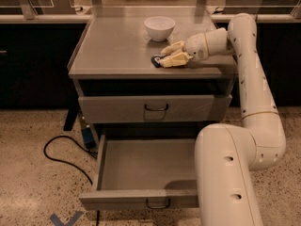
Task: Place rxbar blueberry into middle drawer
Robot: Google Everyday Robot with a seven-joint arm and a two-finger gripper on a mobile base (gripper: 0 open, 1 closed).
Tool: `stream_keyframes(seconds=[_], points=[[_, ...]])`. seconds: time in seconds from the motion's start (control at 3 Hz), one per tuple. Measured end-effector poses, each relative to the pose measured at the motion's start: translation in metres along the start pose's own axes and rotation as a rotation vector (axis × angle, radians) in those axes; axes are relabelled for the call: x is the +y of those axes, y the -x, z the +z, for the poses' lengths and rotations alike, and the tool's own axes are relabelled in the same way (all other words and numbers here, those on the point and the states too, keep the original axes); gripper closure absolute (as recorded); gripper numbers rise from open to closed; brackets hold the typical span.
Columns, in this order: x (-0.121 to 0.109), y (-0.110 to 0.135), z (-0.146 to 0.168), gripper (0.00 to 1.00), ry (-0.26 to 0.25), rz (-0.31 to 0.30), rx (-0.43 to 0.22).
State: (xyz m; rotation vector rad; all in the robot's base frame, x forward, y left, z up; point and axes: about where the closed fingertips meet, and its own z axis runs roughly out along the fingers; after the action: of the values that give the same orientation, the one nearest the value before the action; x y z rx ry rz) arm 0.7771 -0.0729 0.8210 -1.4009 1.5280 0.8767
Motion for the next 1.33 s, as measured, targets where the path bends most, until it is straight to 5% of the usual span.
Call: stream_keyframes(seconds=[0.67,1.0,1.33], points=[[0.012,-0.001,-0.004,1.00,0.036,-0.015,0.040],[0.043,0.025,-0.080,1.00,0.003,-0.027,0.077],[0.043,0.025,-0.080,1.00,0.003,-0.027,0.077]])
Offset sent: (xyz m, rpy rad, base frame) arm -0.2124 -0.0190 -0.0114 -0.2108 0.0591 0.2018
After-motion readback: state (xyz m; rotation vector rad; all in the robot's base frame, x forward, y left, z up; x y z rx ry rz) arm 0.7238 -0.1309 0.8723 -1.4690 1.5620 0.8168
